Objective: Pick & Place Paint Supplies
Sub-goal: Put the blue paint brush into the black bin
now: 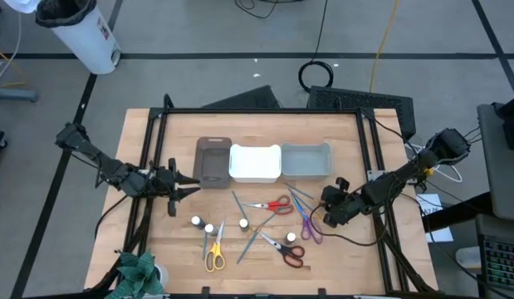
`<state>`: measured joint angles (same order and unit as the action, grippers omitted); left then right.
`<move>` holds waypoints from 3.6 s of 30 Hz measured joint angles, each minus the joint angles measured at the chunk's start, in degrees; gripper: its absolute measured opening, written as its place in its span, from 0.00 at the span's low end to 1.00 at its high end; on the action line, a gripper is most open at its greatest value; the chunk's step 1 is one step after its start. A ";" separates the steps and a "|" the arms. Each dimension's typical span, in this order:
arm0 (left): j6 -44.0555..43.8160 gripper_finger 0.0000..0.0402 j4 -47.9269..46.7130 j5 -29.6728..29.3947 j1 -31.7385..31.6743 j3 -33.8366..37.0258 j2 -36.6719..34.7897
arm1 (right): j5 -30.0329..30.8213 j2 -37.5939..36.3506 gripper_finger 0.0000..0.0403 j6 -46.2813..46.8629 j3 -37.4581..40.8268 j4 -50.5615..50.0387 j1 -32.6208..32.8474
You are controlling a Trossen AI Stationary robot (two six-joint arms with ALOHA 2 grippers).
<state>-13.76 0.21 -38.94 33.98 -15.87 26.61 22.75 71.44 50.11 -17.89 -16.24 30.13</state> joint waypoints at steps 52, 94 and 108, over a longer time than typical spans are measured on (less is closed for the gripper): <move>0.00 0.28 0.00 0.00 0.01 0.00 0.02 | -5.19 -19.35 0.00 -17.17 -6.78 12.09 2.20; 0.00 0.28 0.00 0.00 0.02 0.01 0.00 | -4.97 -19.30 0.00 -44.22 -6.80 34.40 -2.23; 0.00 0.28 0.01 0.00 0.00 -0.01 0.01 | -18.50 -19.32 0.00 -55.47 -6.82 45.15 -9.94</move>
<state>-13.76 0.22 -38.94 33.98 -15.88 26.62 4.25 52.12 -5.37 -24.71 28.91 20.18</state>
